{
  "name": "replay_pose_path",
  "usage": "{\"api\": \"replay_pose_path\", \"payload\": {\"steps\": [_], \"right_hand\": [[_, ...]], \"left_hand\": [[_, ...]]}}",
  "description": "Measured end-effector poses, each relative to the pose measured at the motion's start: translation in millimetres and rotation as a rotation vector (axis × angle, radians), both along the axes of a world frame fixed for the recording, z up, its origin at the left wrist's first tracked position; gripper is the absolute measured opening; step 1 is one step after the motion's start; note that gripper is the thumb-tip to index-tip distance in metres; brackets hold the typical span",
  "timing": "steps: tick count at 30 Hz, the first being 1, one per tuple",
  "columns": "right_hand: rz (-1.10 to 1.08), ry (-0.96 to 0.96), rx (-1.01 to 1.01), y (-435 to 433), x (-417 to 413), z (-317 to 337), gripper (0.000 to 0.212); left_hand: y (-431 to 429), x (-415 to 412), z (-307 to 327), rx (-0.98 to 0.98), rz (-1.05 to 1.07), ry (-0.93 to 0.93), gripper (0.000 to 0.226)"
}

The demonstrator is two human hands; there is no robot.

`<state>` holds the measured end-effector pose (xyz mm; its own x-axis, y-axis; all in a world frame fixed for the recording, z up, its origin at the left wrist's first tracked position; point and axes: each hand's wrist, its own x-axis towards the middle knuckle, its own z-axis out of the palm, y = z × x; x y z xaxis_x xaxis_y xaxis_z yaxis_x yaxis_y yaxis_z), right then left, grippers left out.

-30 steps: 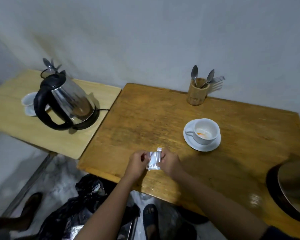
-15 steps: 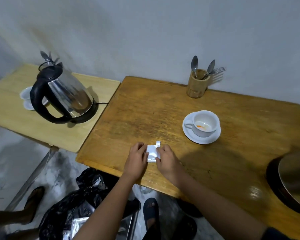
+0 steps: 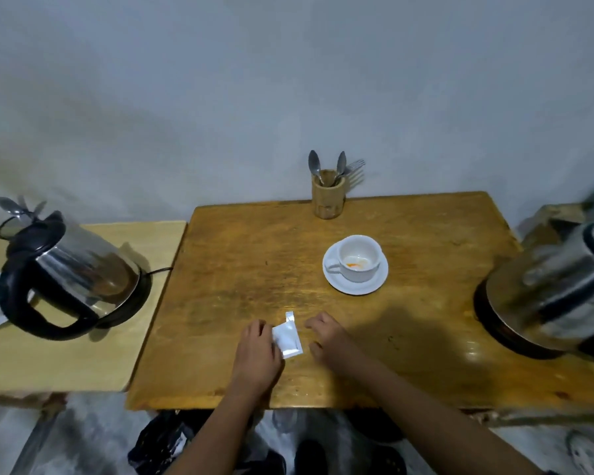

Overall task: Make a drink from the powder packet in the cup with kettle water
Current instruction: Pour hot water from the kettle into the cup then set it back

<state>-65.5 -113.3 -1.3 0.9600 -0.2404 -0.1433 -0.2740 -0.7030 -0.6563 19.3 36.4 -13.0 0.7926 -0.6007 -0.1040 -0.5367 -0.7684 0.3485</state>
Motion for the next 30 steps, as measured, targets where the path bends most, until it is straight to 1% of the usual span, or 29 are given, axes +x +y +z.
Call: {"api": "replay_pose_path", "payload": {"steps": [3,5,8,11,14,16,19,21,23,26,30], "right_hand": [[-0.173,-0.003,0.063,-23.9,-7.7,22.3,0.037],[-0.256,-0.092,0.068,-43.0,-17.1,44.3,0.031],[-0.403,-0.293,0.016,-74.6,-42.4,87.3,0.022],[-0.578,-0.437,-0.148,-112.7,-74.7,131.7,0.019],[-0.796,-0.577,-0.266,-149.2,-115.7,169.7,0.019],[-0.945,-0.641,-0.32,-170.4,-146.0,188.2,0.019],[-1.169,-0.667,-0.367,-197.3,-190.5,199.4,0.02],[-1.299,-0.623,-0.308,-213.0,-215.0,192.2,0.023],[-1.383,-0.517,-0.223,-227.0,-235.6,177.0,0.025],[-1.397,-0.381,-0.054,-234.6,-247.4,157.6,0.032],[-1.473,-0.344,0.203,-241.2,-249.7,142.6,0.051]], "left_hand": [[-10.7,-2.0,11.4,0.156,-0.061,-0.052,0.028],[-17.2,-1.5,19.1,0.178,-0.06,-0.067,0.028],[-39.0,11.5,27.6,0.083,-0.044,-0.054,0.028],[-82.7,26.1,38.9,-0.059,-0.059,0.039,0.024],[-126.1,29.2,51.4,-0.201,-0.023,0.143,0.027],[-147.0,28.3,54.6,-0.249,0.007,0.191,0.029],[-167.5,24.5,48.4,-0.302,0.034,0.267,0.035],[-176.5,23.5,40.6,-0.343,0.063,0.301,0.036],[-185.4,22.9,30.6,-0.38,0.096,0.305,0.034],[-186.1,24.5,24.9,-0.433,0.15,0.324,0.032],[-187.1,27.0,19.0,-0.452,0.164,0.337,0.03]]}}
